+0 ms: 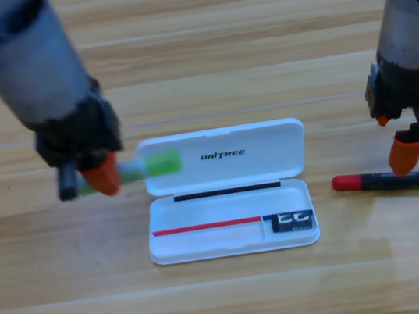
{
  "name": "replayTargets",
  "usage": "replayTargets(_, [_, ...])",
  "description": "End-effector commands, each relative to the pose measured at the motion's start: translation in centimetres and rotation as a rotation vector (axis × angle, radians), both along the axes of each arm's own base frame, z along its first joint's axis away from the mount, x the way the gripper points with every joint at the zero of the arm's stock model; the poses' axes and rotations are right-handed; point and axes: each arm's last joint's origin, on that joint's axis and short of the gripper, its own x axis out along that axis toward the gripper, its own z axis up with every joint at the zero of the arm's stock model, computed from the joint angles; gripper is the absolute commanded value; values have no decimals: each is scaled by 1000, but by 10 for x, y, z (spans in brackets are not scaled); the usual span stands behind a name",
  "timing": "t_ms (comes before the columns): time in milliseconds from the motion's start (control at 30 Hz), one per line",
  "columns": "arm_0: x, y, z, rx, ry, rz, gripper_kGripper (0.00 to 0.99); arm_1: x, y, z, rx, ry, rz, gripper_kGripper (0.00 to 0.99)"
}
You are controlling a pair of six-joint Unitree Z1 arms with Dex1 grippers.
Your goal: Clean up eraser and pencils
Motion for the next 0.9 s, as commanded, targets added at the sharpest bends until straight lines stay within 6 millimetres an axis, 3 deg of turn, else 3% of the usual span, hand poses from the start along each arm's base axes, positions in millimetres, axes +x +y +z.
replayTargets(33, [0,-38,-42,37,49,-75,0,18,1,-52,-37,95,-24,824])
replayTargets(333, [10,-60,-80,54,62,-103,0,24,5,-84,-76,142,-23,741])
replayTargets(567, [13,-73,-102,62,76,-117,0,22,3,-92,-88,165,7,0])
replayTargets(900, [11,-82,-110,70,83,-126,0,18,1,-80,-77,158,15,0])
